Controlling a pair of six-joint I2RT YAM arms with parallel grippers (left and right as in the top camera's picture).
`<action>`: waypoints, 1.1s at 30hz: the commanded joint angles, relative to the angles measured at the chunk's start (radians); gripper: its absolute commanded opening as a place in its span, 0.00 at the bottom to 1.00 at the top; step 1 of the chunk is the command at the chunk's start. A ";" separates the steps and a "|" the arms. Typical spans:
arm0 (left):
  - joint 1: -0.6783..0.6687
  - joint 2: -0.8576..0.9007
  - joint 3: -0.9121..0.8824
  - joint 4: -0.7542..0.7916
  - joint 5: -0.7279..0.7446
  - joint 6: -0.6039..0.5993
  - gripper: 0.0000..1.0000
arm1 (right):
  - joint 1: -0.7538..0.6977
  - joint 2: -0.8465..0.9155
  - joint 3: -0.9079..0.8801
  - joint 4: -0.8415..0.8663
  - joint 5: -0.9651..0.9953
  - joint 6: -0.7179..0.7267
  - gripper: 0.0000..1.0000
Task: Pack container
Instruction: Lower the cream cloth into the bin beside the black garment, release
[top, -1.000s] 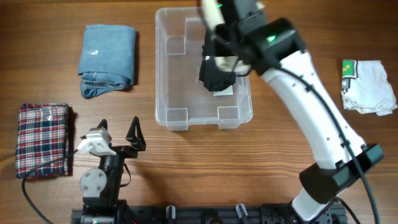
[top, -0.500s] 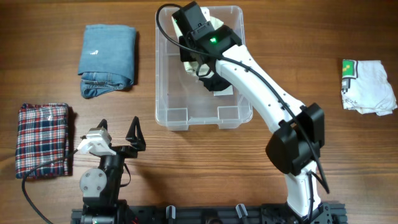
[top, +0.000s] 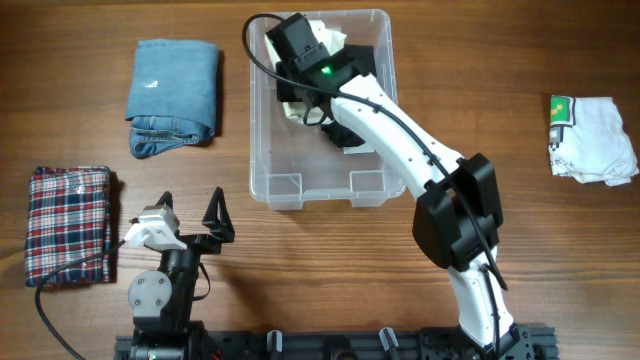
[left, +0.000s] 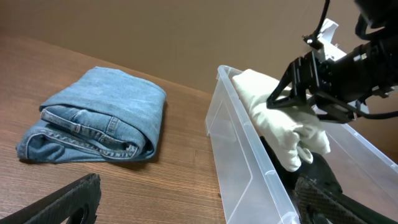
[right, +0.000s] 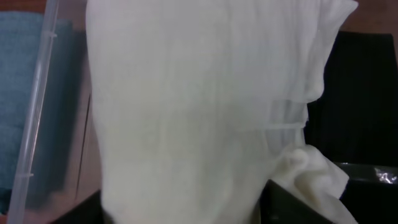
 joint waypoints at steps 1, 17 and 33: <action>0.008 -0.002 -0.008 0.000 -0.014 0.020 1.00 | -0.004 0.019 0.029 0.016 0.010 0.010 0.84; 0.008 -0.002 -0.008 0.000 -0.014 0.020 1.00 | -0.004 -0.016 0.118 -0.021 -0.108 0.005 0.81; 0.008 -0.002 -0.008 0.000 -0.014 0.020 1.00 | -0.065 0.198 0.103 0.121 -0.002 0.016 0.15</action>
